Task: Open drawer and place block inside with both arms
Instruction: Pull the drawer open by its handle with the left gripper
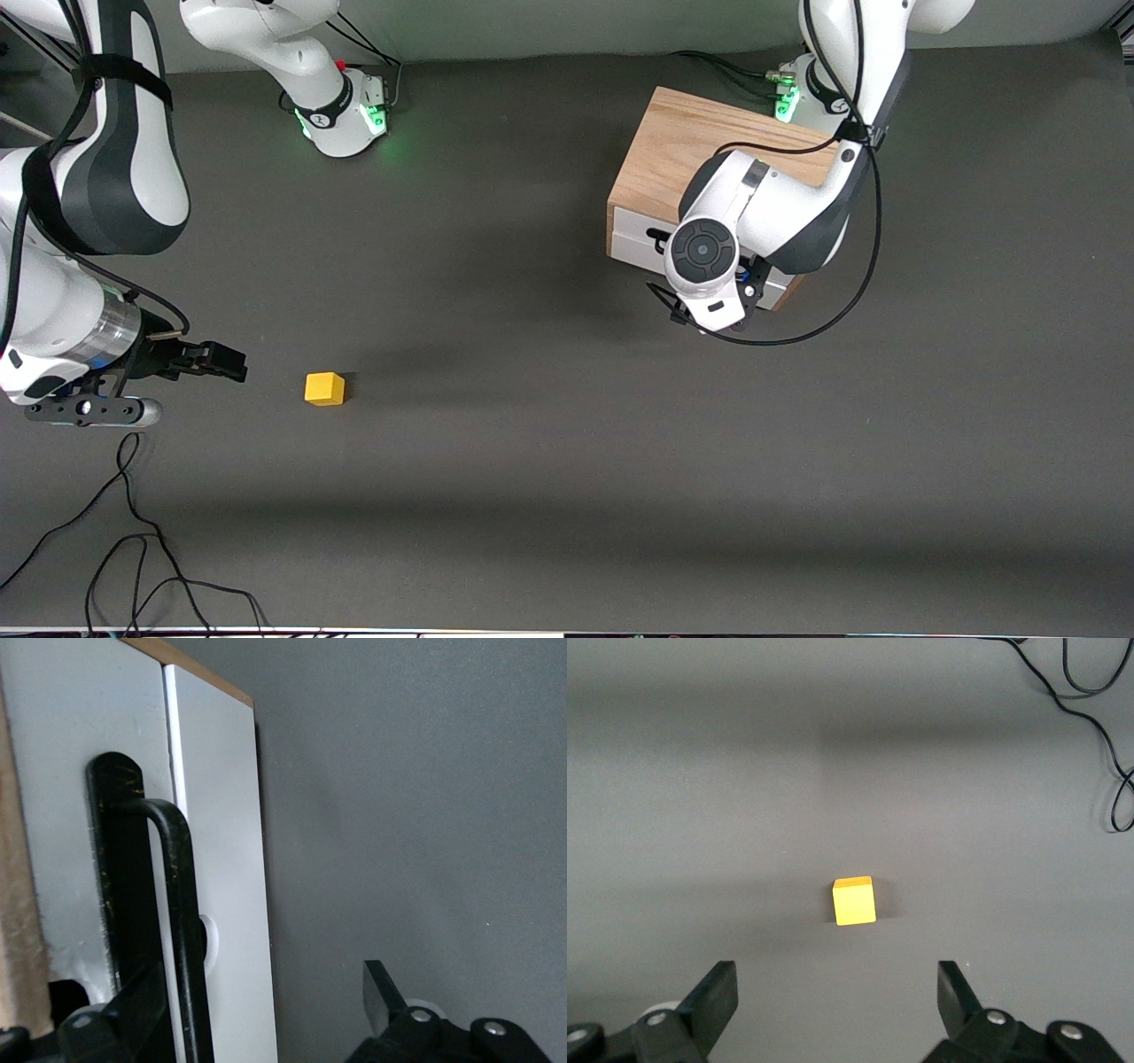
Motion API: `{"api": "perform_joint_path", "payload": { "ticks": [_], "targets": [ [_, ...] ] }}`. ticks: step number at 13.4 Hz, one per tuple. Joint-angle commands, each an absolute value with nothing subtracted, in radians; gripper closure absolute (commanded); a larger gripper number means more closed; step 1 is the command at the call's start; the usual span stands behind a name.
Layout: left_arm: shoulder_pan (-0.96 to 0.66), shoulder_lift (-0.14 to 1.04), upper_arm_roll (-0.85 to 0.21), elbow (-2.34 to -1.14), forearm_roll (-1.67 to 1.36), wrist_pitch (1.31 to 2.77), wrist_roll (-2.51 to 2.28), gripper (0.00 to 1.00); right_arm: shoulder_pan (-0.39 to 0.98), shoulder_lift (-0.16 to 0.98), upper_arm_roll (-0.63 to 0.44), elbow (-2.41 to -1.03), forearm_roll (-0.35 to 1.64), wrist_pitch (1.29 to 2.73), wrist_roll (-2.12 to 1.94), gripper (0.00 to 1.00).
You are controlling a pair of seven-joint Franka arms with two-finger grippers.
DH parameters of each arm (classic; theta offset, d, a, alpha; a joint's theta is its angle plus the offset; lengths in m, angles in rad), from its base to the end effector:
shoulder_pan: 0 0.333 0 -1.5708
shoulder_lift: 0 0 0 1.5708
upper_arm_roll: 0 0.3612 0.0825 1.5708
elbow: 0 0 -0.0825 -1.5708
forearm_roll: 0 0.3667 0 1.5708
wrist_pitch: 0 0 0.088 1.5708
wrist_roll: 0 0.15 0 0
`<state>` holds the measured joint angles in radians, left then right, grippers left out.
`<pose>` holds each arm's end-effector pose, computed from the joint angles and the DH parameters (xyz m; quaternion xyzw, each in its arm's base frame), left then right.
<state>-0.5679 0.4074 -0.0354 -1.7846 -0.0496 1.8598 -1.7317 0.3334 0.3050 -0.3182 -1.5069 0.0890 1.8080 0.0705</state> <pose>0.4911 -0.3437 0.3155 -0.8270 -0.5366 0.0919 0.1404 0.6470 0.0460 0.5030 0.9995 -0.0307 0.0059 0.0034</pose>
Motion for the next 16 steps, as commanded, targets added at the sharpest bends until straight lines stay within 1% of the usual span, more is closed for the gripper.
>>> {"api": "perform_joint_path", "payload": {
  "ticks": [1, 3, 6, 8, 10, 13, 15, 16],
  "targets": [
    [-0.578, 0.411, -0.031, -1.798, -0.037, 1.878, -1.736, 0.00, 0.336, 0.302, -0.321, -1.532, 0.094, 1.847, 0.072, 0.00],
    [-0.580, 0.417, -0.031, -1.798, -0.037, 1.882, -1.736, 0.00, 0.337, 0.302, -0.321, -1.563, 0.094, 1.890, 0.071, 0.00],
    [-0.580, 0.433, -0.031, -1.796, -0.037, 1.888, -1.736, 0.00, 0.345, 0.307, -0.319, -1.632, 0.094, 1.998, 0.071, 0.00],
    [-0.581, 0.437, -0.031, -1.795, -0.037, 1.901, -1.736, 0.00, 0.347, 0.307, -0.319, -1.675, 0.095, 2.037, 0.071, 0.00],
    [-0.581, 0.442, -0.031, -1.790, -0.037, 1.914, -1.736, 0.00, 0.347, 0.305, -0.319, -1.700, 0.098, 2.048, 0.071, 0.00],
    [-0.580, 0.445, -0.031, -1.783, -0.035, 1.943, -1.736, 0.00, 0.348, 0.308, -0.319, -1.701, 0.106, 2.062, 0.071, 0.00],
    [-0.580, 0.452, -0.031, -1.769, -0.035, 1.951, -1.730, 0.00, 0.348, 0.290, -0.319, -1.700, 0.115, 2.048, 0.071, 0.00],
    [-0.580, 0.463, -0.031, -1.755, -0.026, 1.953, -1.727, 0.00, 0.348, 0.260, -0.321, -1.697, 0.115, 2.025, 0.071, 0.00]
  ]
}}
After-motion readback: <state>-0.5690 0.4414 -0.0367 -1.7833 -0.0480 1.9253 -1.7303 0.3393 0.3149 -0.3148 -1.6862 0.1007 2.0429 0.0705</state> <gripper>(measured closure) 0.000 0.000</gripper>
